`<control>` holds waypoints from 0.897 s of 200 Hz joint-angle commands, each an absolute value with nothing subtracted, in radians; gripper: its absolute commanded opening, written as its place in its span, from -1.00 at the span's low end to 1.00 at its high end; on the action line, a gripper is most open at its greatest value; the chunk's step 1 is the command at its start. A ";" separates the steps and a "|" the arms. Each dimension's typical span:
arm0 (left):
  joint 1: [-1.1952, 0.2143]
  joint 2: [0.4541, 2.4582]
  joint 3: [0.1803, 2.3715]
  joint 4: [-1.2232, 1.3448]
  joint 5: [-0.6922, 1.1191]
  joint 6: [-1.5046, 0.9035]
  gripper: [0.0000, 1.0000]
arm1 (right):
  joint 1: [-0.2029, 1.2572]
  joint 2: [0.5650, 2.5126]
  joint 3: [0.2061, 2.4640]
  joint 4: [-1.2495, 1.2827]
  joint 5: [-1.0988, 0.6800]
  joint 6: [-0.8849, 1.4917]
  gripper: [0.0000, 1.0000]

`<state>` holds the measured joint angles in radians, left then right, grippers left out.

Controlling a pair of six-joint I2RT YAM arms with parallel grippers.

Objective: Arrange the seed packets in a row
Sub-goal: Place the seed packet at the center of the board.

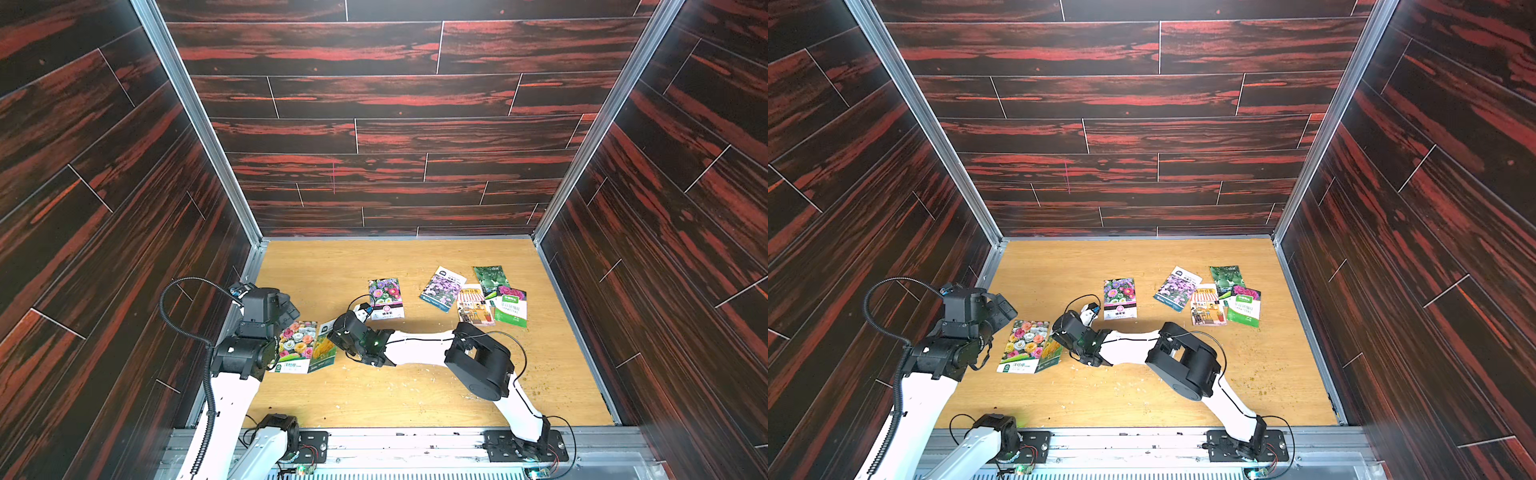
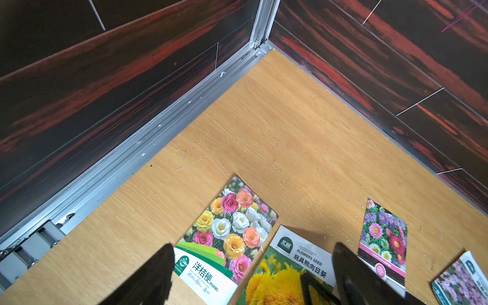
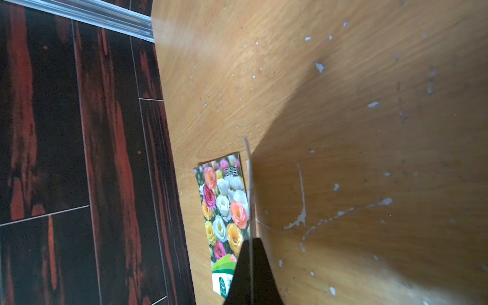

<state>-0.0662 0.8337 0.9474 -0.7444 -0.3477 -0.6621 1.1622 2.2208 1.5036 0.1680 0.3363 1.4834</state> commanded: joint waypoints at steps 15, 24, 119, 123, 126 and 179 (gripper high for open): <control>-0.060 0.810 0.933 -0.768 -0.343 -0.655 0.88 | 1.167 2.255 1.517 0.147 0.341 1.477 -1.00; -0.060 0.808 0.931 -0.769 -0.343 -0.653 0.88 | 1.166 2.256 1.516 0.147 0.341 1.478 -1.00; -0.060 0.793 0.921 -0.761 -0.322 -0.645 0.87 | 1.148 2.277 1.548 0.130 0.306 1.442 -0.57; -0.060 0.792 0.920 -0.761 -0.322 -0.644 0.87 | 1.148 2.278 1.554 0.124 0.302 1.440 -0.44; -0.060 0.792 0.921 -0.761 -0.323 -0.643 0.87 | 1.148 2.279 1.558 0.117 0.299 1.437 -0.36; -0.060 0.790 0.920 -0.759 -0.307 -0.644 0.86 | 1.153 2.272 1.664 -0.186 0.338 1.472 0.45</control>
<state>-0.0654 0.7975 0.9302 -0.7410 -0.3130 -0.6510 1.1500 2.2601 1.6005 0.0147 0.3065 1.4590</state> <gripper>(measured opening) 0.929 0.694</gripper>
